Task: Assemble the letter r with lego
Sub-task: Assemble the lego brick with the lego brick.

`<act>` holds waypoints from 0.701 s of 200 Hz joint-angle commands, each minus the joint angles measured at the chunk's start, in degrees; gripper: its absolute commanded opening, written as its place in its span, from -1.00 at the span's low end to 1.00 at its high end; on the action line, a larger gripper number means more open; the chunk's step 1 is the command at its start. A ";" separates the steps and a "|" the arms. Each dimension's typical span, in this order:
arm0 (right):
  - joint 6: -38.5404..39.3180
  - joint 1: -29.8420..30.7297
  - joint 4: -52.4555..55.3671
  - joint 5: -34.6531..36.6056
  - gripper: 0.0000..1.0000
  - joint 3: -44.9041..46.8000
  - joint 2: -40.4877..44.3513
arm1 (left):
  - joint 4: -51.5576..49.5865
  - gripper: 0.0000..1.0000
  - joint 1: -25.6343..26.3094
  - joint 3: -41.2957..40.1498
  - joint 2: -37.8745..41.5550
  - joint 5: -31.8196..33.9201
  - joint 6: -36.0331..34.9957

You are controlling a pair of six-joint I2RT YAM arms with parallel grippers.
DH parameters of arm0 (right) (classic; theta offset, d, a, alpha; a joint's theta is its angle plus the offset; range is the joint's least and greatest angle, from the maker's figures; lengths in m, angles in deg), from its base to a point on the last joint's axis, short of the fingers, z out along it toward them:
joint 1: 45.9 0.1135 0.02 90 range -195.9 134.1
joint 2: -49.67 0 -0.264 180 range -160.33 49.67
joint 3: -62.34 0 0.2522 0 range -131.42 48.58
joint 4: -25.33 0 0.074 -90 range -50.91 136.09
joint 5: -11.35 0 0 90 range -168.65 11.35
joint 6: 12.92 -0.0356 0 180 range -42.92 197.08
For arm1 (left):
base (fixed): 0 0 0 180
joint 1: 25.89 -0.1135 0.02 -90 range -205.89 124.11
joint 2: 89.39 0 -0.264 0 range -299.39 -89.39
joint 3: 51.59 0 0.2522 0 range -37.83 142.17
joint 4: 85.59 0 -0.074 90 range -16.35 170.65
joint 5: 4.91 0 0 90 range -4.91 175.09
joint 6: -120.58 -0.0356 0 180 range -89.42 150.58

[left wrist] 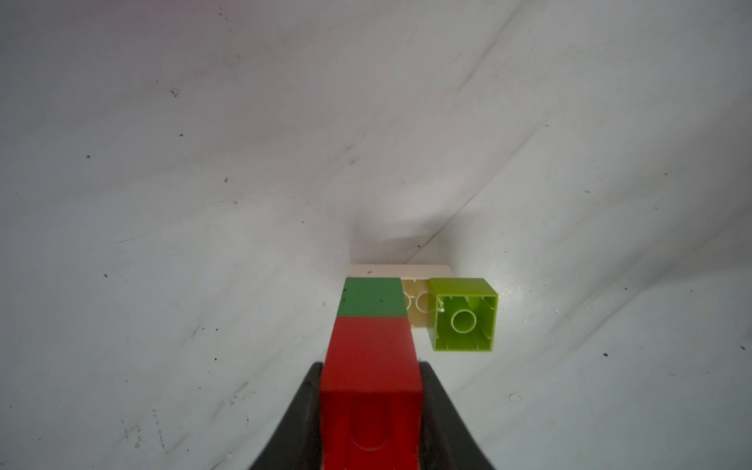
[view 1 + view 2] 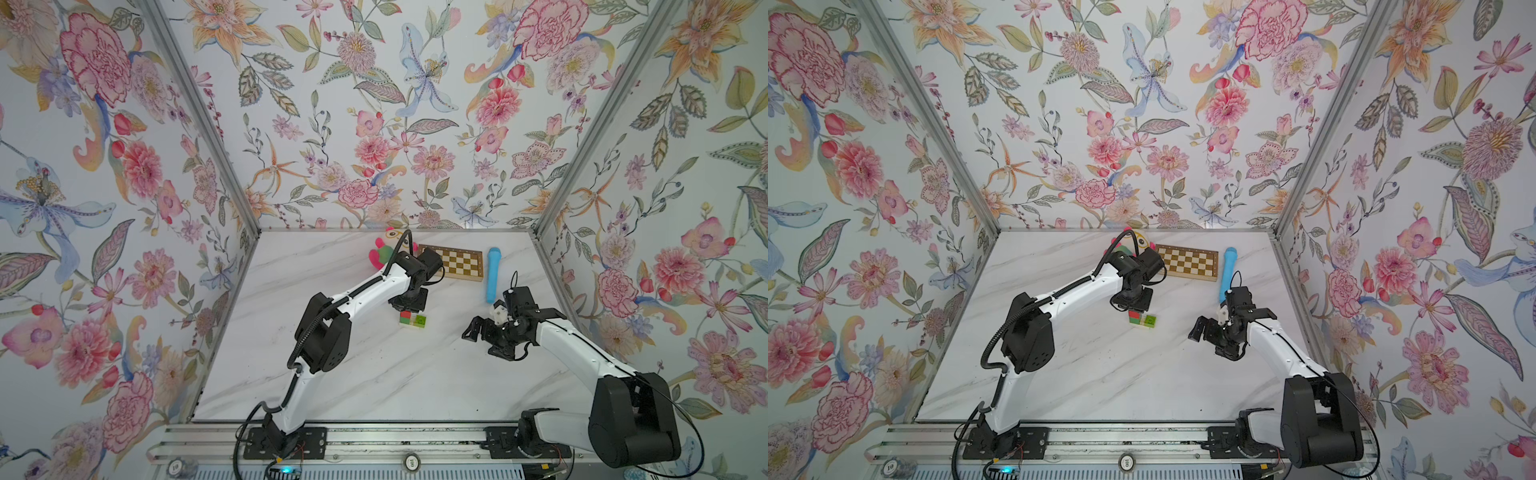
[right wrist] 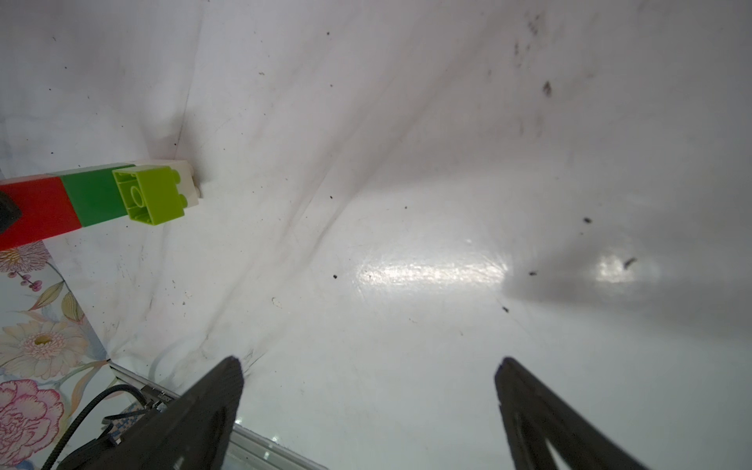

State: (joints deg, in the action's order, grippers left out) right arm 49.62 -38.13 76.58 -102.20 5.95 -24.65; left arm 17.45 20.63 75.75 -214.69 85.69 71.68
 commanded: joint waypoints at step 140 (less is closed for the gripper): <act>0.91 -0.65 3.81 1.55 0.98 -1.28 1.00 | 3.16 -1.00 0.21 -8.09 -7.60 -4.88 -1.65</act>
State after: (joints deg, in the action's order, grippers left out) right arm 49.84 -38.50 78.81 -101.68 5.93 -24.65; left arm 19.88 20.61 73.37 -213.84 85.69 71.44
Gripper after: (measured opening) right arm 0.992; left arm 0.349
